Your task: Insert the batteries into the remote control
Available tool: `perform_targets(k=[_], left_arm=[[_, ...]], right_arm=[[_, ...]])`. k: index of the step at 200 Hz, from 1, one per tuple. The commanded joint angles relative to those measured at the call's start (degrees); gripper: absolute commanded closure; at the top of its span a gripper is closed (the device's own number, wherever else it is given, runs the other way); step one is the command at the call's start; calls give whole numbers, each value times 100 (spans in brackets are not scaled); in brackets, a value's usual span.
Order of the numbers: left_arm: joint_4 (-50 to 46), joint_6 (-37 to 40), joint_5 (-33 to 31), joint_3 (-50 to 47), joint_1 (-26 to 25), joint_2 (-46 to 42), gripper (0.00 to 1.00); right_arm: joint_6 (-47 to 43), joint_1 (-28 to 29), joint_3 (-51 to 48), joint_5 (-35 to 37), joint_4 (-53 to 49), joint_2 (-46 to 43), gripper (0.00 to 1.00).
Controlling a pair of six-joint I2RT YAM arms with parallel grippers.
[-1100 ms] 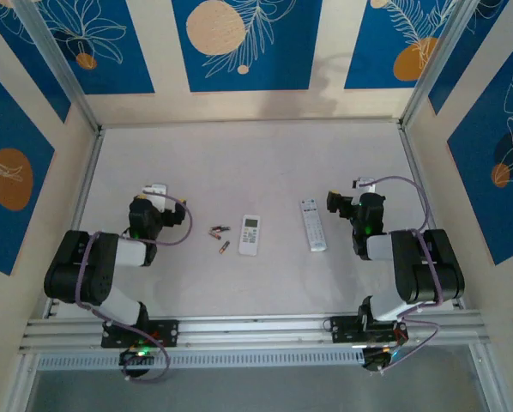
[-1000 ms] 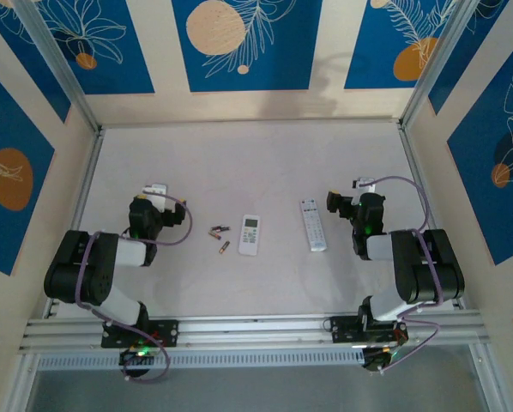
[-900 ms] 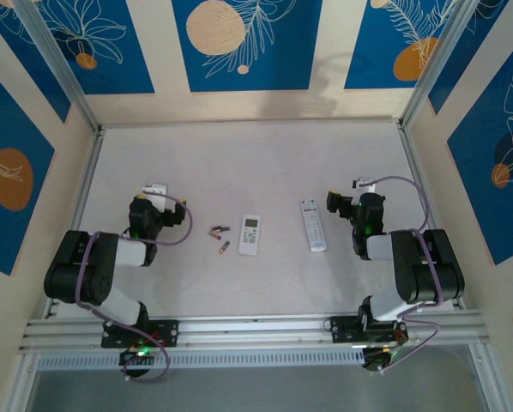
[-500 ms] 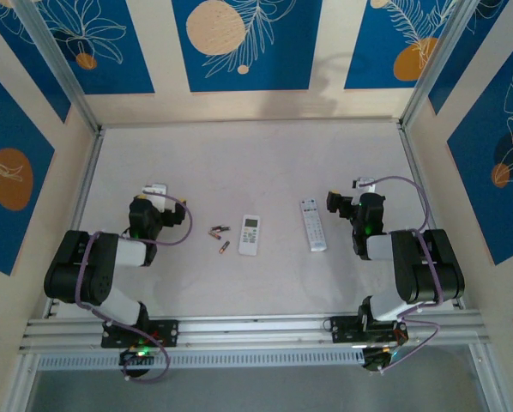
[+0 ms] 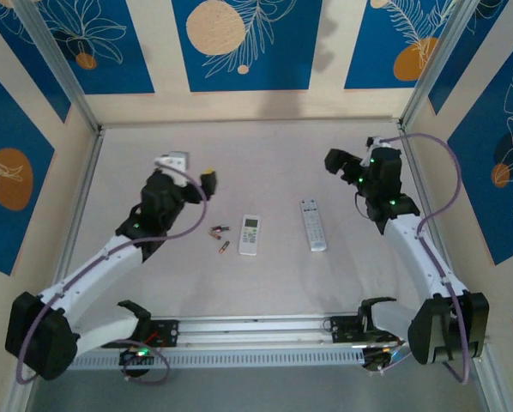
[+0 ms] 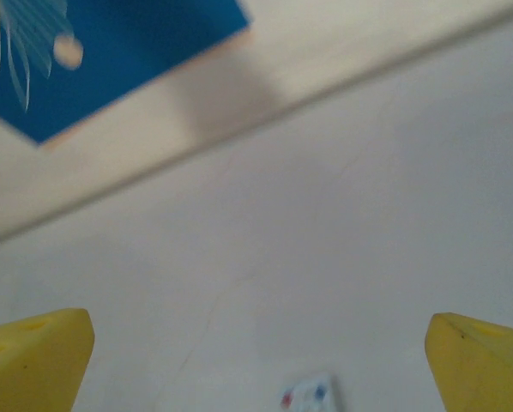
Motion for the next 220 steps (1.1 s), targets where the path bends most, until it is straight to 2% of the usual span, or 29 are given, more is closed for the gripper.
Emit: perform_targets(k=[1, 30, 46, 73, 111, 132, 186, 220], left_arm=[[-2821, -1040, 190, 918, -882, 816, 1], [-4659, -1347, 23, 2332, -1885, 2316, 1], [-5046, -1496, -149, 2626, -2092, 2815, 3], [-5027, -1556, 165, 2798, -2088, 3355, 3], [-5054, -1312, 111, 3367, -1964, 4332, 3], [-4780, -1256, 315, 3448, -1815, 4537, 11], [-4392, -1104, 762, 3637, -1526, 5073, 13], [-4328, -1143, 730, 3679, -1395, 5322, 18]], right_arm=[[305, 279, -113, -708, -1779, -20, 1], [270, 347, -237, -953, -2141, -264, 1], [230, 361, -370, -961, -2144, -410, 1], [165, 361, -459, -906, -2196, -507, 1], [156, 365, -582, -949, -2151, -640, 1], [149, 370, -646, -854, -2229, -760, 1], [167, 367, -765, -705, -2306, -1058, 1], [198, 378, -617, -750, -2441, -1060, 1]])
